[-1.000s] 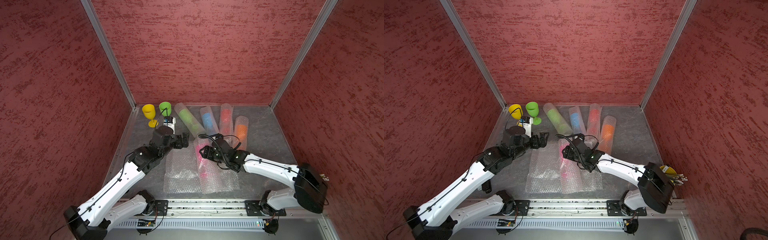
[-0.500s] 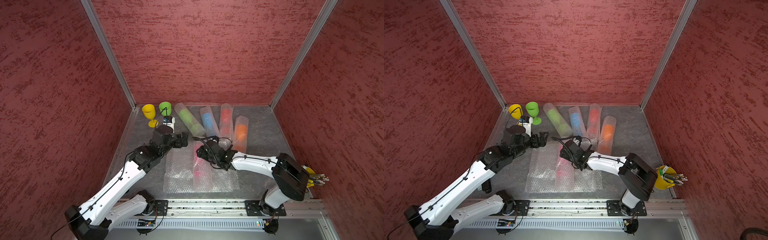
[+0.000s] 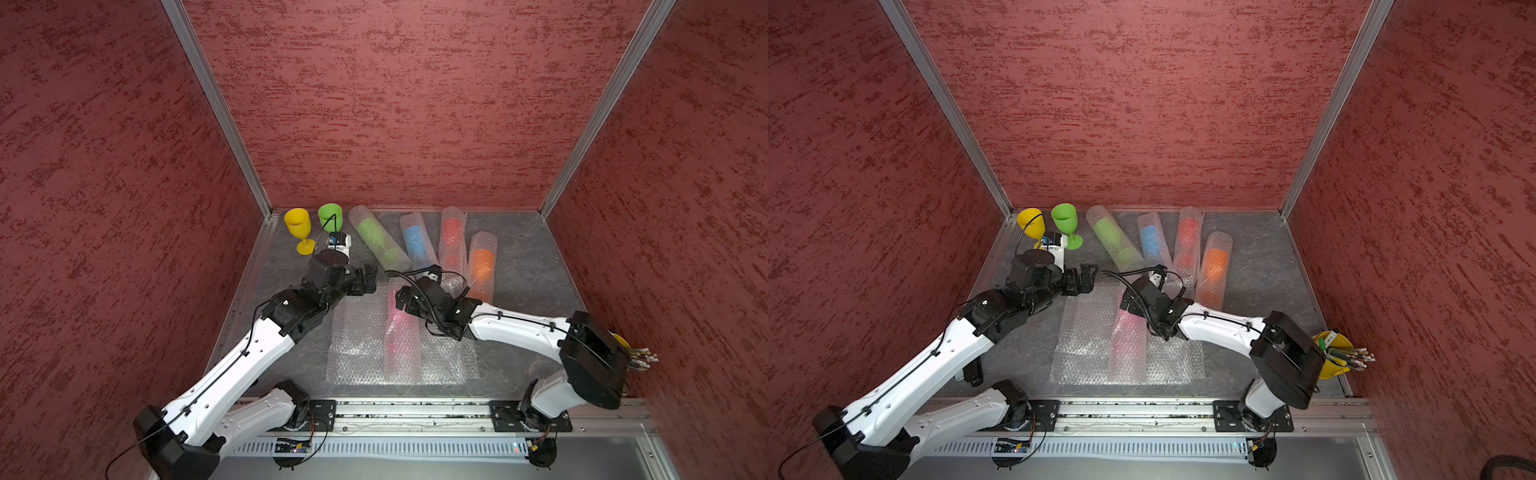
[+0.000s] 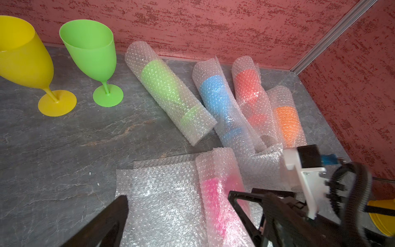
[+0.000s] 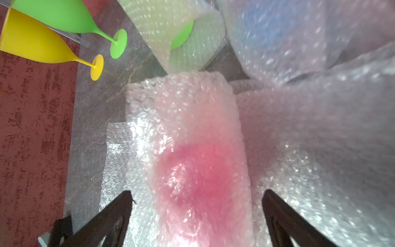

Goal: Unpack wine glasses from bubble wrap
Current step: Place the bubble wrap at the center of the board, then unwrap the bubble wrap.

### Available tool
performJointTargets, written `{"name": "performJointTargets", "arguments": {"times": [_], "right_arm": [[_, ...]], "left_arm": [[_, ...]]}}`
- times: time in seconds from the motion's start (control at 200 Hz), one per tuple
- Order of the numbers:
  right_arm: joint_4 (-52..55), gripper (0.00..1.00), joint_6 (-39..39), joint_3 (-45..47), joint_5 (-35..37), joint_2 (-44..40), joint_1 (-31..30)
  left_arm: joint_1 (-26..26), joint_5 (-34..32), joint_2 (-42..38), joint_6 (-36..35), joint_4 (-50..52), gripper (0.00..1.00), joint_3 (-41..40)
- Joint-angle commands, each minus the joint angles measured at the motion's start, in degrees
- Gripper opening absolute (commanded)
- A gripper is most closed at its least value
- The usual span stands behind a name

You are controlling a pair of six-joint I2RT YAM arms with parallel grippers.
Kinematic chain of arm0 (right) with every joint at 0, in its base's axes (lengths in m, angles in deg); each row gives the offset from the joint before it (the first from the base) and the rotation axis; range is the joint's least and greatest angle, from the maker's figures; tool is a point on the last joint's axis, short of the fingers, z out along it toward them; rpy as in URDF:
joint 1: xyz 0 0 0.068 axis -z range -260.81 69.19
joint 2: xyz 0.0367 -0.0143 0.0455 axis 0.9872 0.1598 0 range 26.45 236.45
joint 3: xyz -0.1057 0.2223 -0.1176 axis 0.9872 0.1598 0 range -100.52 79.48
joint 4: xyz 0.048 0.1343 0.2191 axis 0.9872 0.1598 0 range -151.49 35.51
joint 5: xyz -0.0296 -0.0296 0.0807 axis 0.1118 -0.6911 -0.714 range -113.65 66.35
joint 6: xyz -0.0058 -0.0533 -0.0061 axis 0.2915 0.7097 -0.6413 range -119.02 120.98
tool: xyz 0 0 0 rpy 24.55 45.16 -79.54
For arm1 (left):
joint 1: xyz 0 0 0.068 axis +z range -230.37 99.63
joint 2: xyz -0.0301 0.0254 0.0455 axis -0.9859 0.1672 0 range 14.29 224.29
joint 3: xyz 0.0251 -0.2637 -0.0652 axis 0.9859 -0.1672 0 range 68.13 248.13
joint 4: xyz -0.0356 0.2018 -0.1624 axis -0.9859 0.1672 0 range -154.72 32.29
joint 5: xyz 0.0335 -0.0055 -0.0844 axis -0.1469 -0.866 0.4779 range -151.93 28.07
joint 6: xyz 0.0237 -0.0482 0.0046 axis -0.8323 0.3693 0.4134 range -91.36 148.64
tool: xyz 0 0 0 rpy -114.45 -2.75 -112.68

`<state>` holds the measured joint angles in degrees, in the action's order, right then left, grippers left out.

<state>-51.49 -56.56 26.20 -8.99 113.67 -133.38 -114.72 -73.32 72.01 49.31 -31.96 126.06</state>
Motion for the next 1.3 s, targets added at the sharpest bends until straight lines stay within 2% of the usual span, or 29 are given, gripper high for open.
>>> {"name": "performJointTargets", "arguments": {"times": [0.0,0.115,0.185,0.286,0.351,0.456,0.496,0.536,0.611,0.681,0.807,0.912,1.052,1.222,1.297], "right_arm": [[3.43,0.87,7.3,-1.01,3.33,-3.63,-0.38],[4.91,0.75,13.21,-1.32,-0.55,-6.48,-1.78],[6.14,0.62,14.68,-1.44,-3.08,-6.94,-2.47],[4.06,0.42,15.04,0.68,-6.37,-8.81,-2.96],[1.9,0.37,15.4,1.92,-9.79,-9.24,-3.1],[2.56,0.37,17.05,0.56,-13.16,-6.86,-4.29],[3.35,0.41,17.58,-0.48,-13.1,-5.63,-5.07],[4.41,0.5,17.89,-1.71,-12.44,-4.38,-5.71],[8.57,0.76,18.11,-5.29,-8.16,-0.93,-7.43],[12.67,0.84,18.1,-8.45,-3.79,1.85,-8.98],[17.68,0.83,16.64,-11.63,2.14,5.76,-11.24],[18.17,0.81,15.18,-11.19,3.45,6.23,-12.11],[17.92,0.78,14.19,-8.81,4.88,5.03,-12.09],[19.59,0.74,14.6,-7.09,7.27,4.12,-12.16],[20.32,0.69,14.61,-6.37,9.24,3.13,-12.11]], "left_arm": [[0.23,0.34,0.43,-0.62,1.25,1.0,0.83],[-0.54,2.7,1.42,1.71,4.71,1.0,2.51],[-0.16,5.79,1.6,4.13,7.79,1.0,3.15],[0.88,11.84,0.26,7.25,9.1,1.0,0.32],[0.85,16.34,-0.51,9.17,8.72,1.0,-2.87],[-0.07,22.73,0.18,12.39,7.72,1.0,-7.88],[-0.8,23.64,0.25,13.41,7.66,1.0,-9.43],[-1.52,23.53,-0.12,14.13,7.31,1.0,-10.84],[-1.8,21.59,-1.73,14.96,7.37,1.0,-13.15],[-1.19,18.7,-3.79,15.65,8.28,1.0,-14.11],[0.82,13.53,-7.43,17.68,10.48,1.0,-14.82],[2.99,10.46,-9.7,19.05,12.64,1.0,-15.24],[5.93,12.9,-11.08,18.41,12.03,1.0,-16.62],[5.83,17.01,-8.49,17.66,10.2,1.0,-16.83],[5.27,19.31,-6.29,17.49,8.9,1.0,-16.8]]}}
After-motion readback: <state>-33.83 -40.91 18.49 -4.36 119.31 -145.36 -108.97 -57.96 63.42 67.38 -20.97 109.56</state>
